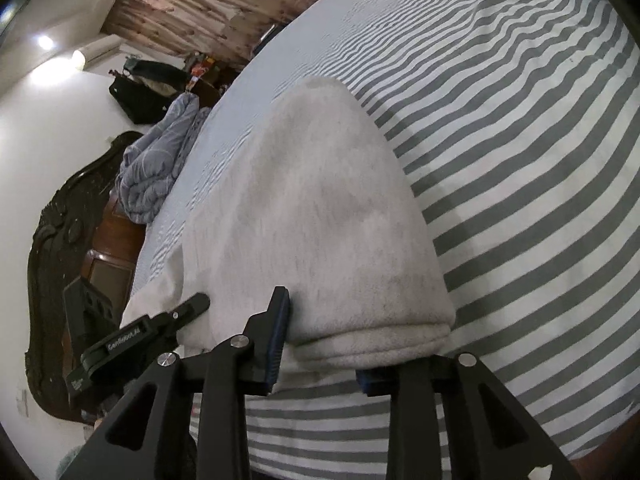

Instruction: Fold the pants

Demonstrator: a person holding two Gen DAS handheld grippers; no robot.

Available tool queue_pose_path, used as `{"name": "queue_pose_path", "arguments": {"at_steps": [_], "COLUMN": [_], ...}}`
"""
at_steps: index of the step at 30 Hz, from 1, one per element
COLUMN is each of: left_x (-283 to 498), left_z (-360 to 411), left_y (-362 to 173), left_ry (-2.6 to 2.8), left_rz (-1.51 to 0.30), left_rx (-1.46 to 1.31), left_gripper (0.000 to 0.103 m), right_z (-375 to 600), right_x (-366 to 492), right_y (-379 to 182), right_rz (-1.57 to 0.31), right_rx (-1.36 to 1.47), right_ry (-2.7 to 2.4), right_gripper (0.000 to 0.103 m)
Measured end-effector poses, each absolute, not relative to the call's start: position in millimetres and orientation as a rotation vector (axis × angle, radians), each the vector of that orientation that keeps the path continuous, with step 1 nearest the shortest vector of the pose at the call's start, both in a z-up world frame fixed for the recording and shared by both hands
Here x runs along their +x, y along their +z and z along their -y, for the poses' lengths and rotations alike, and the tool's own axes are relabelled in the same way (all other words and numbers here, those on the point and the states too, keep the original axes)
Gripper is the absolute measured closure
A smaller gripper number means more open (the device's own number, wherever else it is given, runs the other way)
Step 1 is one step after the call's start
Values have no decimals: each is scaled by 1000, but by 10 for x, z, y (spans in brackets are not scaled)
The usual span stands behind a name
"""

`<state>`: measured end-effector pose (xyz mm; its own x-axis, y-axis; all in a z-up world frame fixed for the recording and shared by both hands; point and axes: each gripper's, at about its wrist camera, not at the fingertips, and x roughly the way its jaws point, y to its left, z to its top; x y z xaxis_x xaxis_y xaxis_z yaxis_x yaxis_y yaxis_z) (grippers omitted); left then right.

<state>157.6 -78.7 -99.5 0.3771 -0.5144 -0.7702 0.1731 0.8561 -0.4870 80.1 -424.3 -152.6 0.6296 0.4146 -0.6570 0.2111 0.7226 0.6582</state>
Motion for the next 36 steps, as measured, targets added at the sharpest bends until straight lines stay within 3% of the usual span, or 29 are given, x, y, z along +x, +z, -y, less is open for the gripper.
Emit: {"name": "queue_pose_path", "arguments": {"at_steps": [5, 7, 15, 24, 30, 36], "left_x": [1553, 1548, 1588, 1489, 1251, 1218], "left_z": [734, 668, 476, 612, 538, 705], "left_y": [-868, -817, -1070, -908, -509, -382], "left_ry": [-452, -450, -404, -391, -346, -437], "left_rz": [-1075, -1062, -1096, -1065, -881, -832], "left_rx": [-368, -370, -409, -270, -172, -147], "left_gripper": [85, 85, 85, 78, 79, 78], "right_z": [4141, 4109, 3938, 3930, 3784, 3801], "right_x": [701, 697, 707, 589, 369, 527], "right_y": [-1398, -1368, -1384, -1305, -1002, -558], "right_rz": [-889, -882, -952, -1037, -1125, -987], "right_rx": [690, 686, 614, 648, 575, 401], "right_ry": [105, 131, 146, 94, 181, 101], "right_gripper": [49, 46, 45, 41, 41, 45]}}
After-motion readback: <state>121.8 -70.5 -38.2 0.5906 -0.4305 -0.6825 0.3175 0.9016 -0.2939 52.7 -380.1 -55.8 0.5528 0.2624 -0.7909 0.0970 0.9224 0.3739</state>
